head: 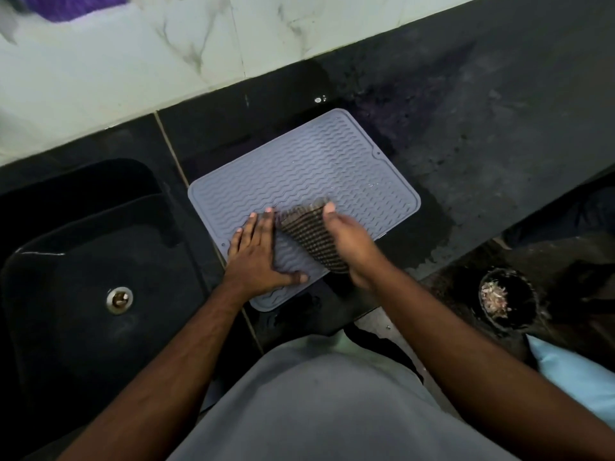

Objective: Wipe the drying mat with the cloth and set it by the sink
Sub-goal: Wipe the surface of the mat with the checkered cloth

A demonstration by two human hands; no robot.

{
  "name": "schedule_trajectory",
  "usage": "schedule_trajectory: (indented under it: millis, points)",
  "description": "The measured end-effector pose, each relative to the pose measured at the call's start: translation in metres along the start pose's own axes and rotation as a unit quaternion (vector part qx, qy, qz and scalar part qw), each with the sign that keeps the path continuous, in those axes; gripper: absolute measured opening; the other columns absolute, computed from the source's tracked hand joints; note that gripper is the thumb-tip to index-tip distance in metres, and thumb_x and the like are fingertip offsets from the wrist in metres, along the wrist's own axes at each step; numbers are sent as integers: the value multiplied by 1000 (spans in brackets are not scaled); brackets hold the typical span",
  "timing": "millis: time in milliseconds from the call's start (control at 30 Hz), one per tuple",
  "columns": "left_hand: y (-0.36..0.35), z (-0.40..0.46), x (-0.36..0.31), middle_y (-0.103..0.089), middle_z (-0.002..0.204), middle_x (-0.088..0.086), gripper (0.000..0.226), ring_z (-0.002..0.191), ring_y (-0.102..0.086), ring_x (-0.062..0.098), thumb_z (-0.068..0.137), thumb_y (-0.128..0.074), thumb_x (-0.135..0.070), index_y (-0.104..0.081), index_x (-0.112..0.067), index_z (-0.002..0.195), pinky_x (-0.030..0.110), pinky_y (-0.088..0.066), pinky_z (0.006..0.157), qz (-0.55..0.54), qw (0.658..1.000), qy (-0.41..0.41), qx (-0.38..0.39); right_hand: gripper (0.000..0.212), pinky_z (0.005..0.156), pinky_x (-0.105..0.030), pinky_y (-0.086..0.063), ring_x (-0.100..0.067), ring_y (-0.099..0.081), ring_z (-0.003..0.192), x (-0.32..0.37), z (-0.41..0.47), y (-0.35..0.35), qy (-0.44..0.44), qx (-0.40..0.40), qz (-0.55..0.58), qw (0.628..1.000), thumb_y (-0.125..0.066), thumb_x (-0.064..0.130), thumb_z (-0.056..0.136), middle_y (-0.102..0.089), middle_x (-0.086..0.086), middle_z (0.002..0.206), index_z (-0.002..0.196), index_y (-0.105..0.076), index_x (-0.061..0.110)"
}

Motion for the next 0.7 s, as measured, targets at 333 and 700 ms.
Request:
schedule_trajectory:
  millis: [333,700]
  points:
    - [1,0,-2,25,167,-10,146,152,26,11,60,-60,-94,27,-28,157,38,18,122,-3,1000,2,8,25,89,-50,-59,-21,-72,98,38,37,114,188,-221,31,957,-68,17,92,-75,-4,104,116,-67,9]
    - [1,2,-2,25,167,-11,145,151,28,9,59,-60,-94,32,-33,153,37,19,120,1,1000,9,13,56,125,-34,-11,-16,-25,151,-27,69,33,211,-210,-293,908,-53,16,99,-39,-6,158,153,-38,13]
Point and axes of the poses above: each hand's wrist, its own z-axis towards the middle knuckle, its own y-axis out of the back of the hand, x = y × z, the point moved 2 cm from there along z, towards the middle knuckle
